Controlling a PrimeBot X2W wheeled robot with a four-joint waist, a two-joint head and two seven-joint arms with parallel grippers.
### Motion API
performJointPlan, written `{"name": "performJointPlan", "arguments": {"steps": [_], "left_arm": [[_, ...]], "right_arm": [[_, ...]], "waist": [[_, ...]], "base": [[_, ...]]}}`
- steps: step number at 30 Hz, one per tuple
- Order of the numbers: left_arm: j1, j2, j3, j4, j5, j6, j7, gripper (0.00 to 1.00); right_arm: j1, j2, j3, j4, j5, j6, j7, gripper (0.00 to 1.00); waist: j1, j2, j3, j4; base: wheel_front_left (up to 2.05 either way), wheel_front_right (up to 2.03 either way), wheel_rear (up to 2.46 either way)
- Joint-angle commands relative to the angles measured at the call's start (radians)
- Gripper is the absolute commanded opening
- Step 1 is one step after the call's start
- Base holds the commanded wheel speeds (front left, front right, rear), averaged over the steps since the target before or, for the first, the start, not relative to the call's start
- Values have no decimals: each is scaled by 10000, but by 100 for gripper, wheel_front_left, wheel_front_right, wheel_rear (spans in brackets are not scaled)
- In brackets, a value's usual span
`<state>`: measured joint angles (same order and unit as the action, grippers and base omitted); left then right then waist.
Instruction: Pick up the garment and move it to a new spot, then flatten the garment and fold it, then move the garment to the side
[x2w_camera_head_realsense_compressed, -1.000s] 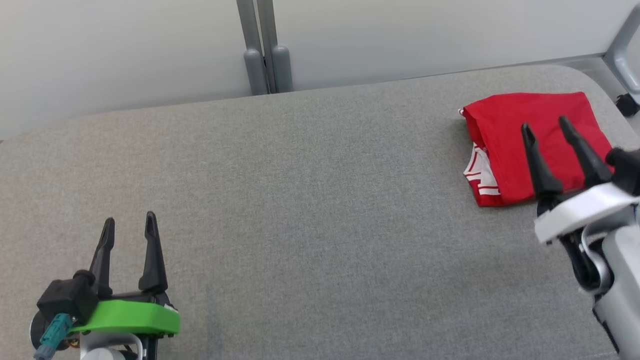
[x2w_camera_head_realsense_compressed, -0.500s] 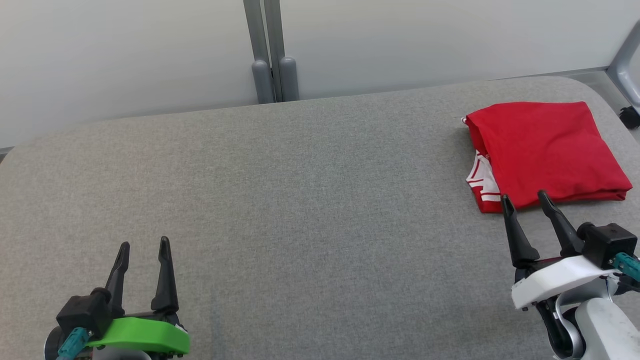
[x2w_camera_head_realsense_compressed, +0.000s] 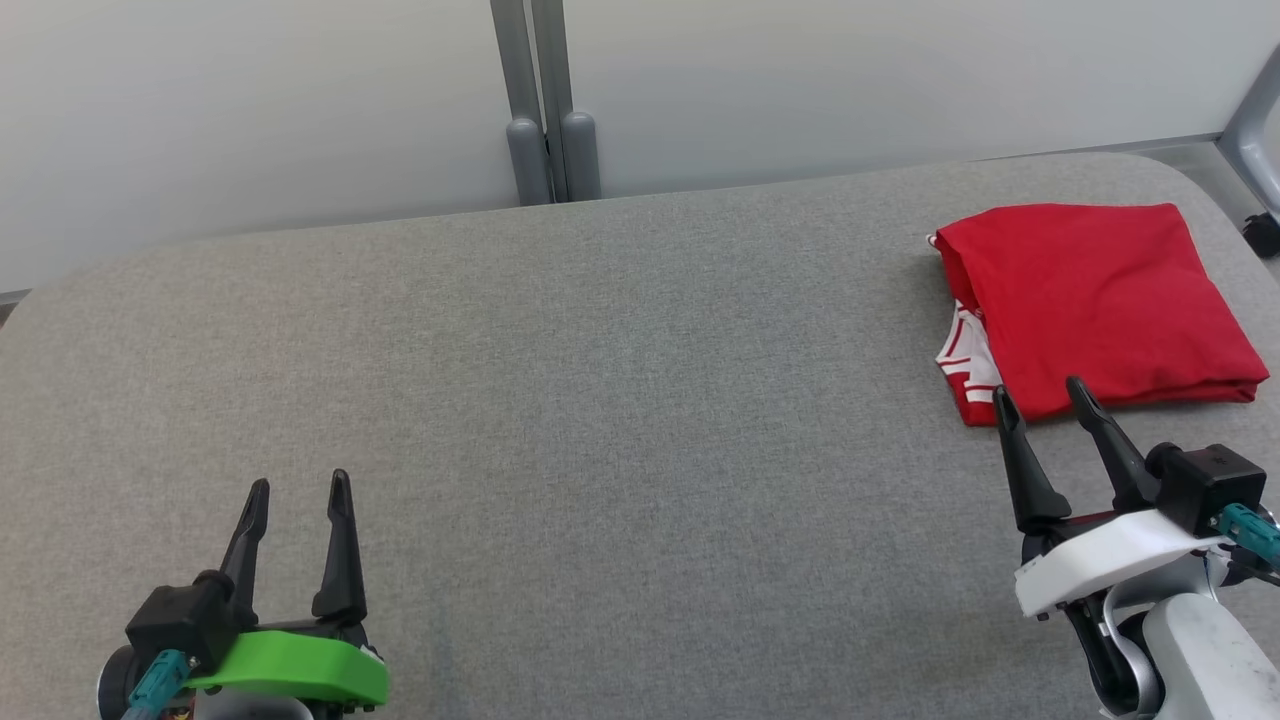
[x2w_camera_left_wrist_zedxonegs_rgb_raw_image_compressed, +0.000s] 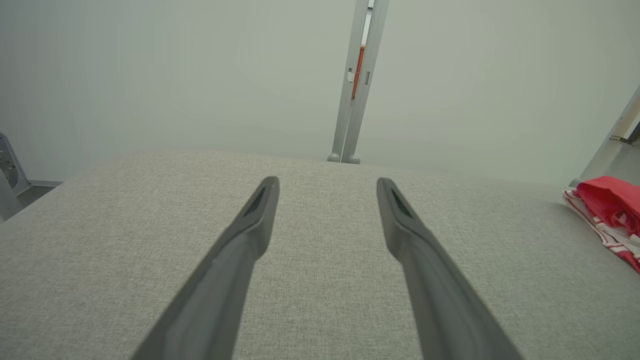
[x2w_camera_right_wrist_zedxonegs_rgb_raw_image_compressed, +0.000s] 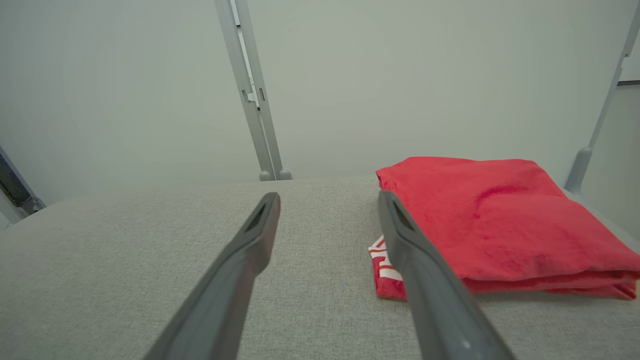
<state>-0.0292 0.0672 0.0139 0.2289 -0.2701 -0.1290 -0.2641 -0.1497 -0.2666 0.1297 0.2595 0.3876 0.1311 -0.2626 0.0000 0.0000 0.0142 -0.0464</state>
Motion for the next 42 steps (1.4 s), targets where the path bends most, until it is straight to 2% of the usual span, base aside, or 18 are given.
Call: {"name": "performJointPlan", "arguments": {"steps": [1,11,12,15,42], "left_arm": [[-122,-32,0,-2,20,-23,4,100],[-111,1,-110,67,-133,-28,4,100],[-19,-25,-134,68,-60,0,2,0],[99,-106,-151,316,-110,0,20,0],[-240,-122,243,248,-4518,-7,1269,0]], "right_arm": [[-82,15,22,19,-41,-9,-23,100],[-140,17,75,105,7,-9,-23,100],[-33,29,81,99,6,2,1,0],[162,152,123,305,57,2,29,0],[230,808,-739,131,4096,0,1267,0]], "waist": [[0,0,15,4],[0,0,-1,-23],[0,0,2,-22],[0,0,1,-21],[0,0,-23,83]], "base": [[0,0,0],[0,0,0],[0,0,0],[0,0,0],[0,0,0]]}}
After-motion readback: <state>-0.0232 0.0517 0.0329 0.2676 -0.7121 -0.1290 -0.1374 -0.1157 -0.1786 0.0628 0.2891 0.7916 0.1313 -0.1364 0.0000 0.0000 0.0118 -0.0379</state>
